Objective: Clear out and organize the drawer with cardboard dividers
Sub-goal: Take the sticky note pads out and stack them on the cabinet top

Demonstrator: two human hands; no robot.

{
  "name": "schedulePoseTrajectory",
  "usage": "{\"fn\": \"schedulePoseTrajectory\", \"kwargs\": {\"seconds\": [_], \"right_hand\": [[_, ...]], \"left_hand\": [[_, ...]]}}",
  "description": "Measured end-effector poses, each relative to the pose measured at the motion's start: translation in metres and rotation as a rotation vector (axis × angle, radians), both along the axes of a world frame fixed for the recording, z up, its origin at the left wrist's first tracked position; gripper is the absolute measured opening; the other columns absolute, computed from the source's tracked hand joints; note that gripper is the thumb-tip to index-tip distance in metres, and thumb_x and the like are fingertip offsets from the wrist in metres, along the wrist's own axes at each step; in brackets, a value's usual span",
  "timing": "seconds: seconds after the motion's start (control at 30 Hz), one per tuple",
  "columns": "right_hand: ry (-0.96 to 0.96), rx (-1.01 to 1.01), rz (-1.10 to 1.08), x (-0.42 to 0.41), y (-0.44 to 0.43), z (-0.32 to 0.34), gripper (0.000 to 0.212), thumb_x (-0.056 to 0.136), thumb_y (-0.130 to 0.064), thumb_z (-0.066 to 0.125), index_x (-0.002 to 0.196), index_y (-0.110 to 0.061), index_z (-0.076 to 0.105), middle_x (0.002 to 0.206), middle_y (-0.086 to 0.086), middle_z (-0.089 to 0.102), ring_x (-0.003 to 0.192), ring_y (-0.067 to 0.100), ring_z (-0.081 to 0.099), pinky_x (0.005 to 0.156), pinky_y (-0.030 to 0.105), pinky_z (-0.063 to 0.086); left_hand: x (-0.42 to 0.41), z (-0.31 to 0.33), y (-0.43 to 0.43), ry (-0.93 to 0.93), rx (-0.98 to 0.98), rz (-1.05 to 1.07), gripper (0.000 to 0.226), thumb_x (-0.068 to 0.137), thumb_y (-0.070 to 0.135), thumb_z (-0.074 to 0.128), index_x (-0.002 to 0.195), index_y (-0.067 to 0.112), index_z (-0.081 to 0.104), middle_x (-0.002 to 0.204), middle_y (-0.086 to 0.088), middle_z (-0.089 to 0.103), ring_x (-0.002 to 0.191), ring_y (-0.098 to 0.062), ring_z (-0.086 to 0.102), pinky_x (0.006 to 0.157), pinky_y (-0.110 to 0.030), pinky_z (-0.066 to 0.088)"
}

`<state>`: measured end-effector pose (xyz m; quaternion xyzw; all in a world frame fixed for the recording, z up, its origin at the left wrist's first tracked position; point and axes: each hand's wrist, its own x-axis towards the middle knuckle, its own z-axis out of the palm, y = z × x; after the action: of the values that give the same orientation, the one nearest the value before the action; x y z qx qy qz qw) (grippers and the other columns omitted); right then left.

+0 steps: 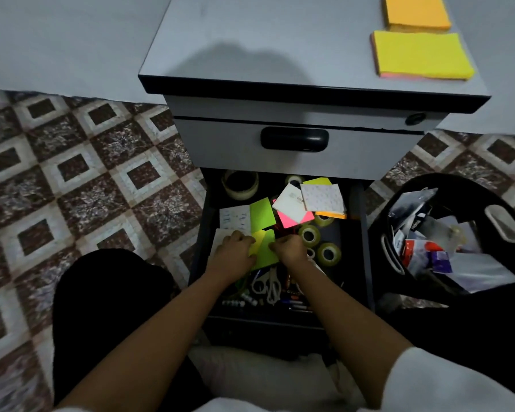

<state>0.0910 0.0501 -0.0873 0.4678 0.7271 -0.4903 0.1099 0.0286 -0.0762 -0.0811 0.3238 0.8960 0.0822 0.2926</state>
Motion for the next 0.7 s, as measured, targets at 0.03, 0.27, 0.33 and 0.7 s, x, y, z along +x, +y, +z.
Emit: {"fn": "schedulePoseTrajectory", "kwargs": {"seconds": [0.03, 0.27, 0.33, 0.7], "right_hand": [[0.013, -0.026, -0.017, -0.001, 0.0, 0.0, 0.024, 0.084, -0.007, 0.063, 0.063, 0.0, 0.056, 0.075, 0.021, 0.056, 0.079, 0.029, 0.054, 0.07, 0.038, 0.047], [0.067, -0.035, -0.068, 0.018, 0.006, -0.004, 0.011, 0.089, -0.008, 0.058, 0.081, -0.011, 0.051, 0.085, 0.01, 0.052, 0.084, 0.021, 0.048, 0.065, 0.025, 0.032], [0.062, 0.017, -0.03, 0.026, 0.011, -0.004, 0.003, 0.091, -0.011, 0.057, 0.093, -0.009, 0.056, 0.093, 0.015, 0.057, 0.088, 0.025, 0.053, 0.066, 0.025, 0.032], [0.121, 0.229, 0.019, 0.063, 0.028, -0.002, 0.027, 0.096, -0.009, 0.047, 0.12, -0.001, 0.055, 0.103, 0.025, 0.063, 0.092, 0.037, 0.059, 0.065, 0.031, 0.035]], "left_hand": [[0.001, -0.001, 0.003, 0.011, -0.023, -0.002, 0.048, 0.092, 0.03, 0.053, 0.136, 0.013, 0.043, 0.132, -0.015, 0.039, 0.119, -0.035, 0.04, 0.094, -0.041, 0.042], [0.007, -0.009, 0.016, 0.061, -0.108, -0.01, 0.049, 0.094, 0.031, 0.051, 0.133, 0.006, 0.038, 0.134, -0.016, 0.033, 0.119, -0.035, 0.038, 0.091, -0.043, 0.041], [0.006, -0.013, 0.015, 0.097, -0.136, -0.036, 0.047, 0.094, 0.03, 0.05, 0.132, 0.004, 0.038, 0.135, -0.017, 0.033, 0.118, -0.035, 0.038, 0.089, -0.041, 0.042], [0.015, -0.015, 0.022, 0.264, -0.242, -0.127, 0.041, 0.095, 0.018, 0.043, 0.134, 0.009, 0.034, 0.142, -0.021, 0.028, 0.121, -0.037, 0.038, 0.088, -0.042, 0.044]]}}
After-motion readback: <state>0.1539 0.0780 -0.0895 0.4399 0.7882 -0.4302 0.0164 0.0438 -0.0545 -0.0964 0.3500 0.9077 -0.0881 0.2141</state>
